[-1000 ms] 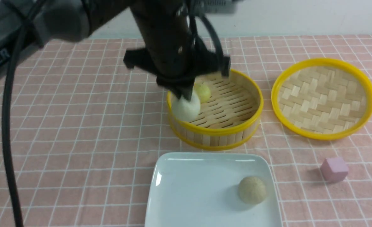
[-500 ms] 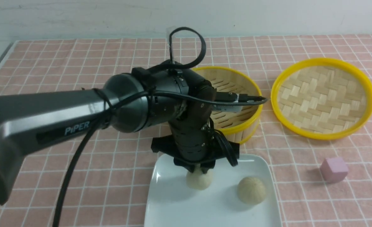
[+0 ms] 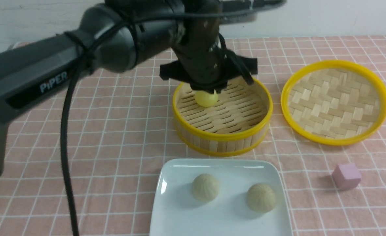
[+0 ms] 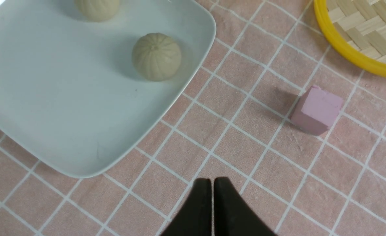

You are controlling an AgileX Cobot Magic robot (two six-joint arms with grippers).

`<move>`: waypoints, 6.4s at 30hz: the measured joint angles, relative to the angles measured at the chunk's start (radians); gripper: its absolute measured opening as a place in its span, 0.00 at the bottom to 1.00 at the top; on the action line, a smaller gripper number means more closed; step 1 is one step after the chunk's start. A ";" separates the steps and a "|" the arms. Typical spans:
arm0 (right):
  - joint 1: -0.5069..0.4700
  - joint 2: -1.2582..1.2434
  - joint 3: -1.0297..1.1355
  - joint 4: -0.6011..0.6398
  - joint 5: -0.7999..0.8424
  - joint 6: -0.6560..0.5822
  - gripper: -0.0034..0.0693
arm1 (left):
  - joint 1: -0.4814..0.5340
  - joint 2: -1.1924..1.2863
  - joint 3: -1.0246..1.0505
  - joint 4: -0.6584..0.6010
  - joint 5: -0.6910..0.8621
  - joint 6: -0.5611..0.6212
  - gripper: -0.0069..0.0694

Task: Put the steamed buns into the plate on the pink tablecloth.

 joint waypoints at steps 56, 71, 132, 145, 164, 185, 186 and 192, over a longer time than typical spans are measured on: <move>0.000 0.000 0.000 0.010 -0.033 0.000 0.14 | -0.040 -0.193 0.502 -0.103 0.044 0.250 0.12; 0.000 0.000 0.000 0.010 -0.042 0.000 0.16 | -0.207 -0.126 0.393 -0.123 -0.028 0.201 0.13; 0.000 -0.509 0.276 0.079 -0.378 0.048 0.05 | -0.229 -0.093 0.312 0.055 0.028 0.177 0.30; -0.253 -0.660 0.536 -0.018 -0.480 0.048 0.05 | -0.229 -0.110 0.312 0.124 0.025 0.091 0.25; -0.428 -0.689 0.717 -0.030 -0.543 0.048 0.08 | -0.229 -0.613 0.389 0.228 0.250 0.106 0.09; -0.428 -0.689 0.717 -0.030 -0.543 0.048 0.11 | -0.229 -1.184 1.269 0.005 -0.823 0.036 0.11; -0.428 -0.689 0.717 -0.030 -0.543 0.048 0.11 | -0.229 -1.184 1.291 0.005 -0.821 0.036 0.11; -0.428 -0.689 0.717 -0.030 -0.543 0.048 0.11 | -0.229 -1.183 1.317 0.005 -0.784 0.035 0.11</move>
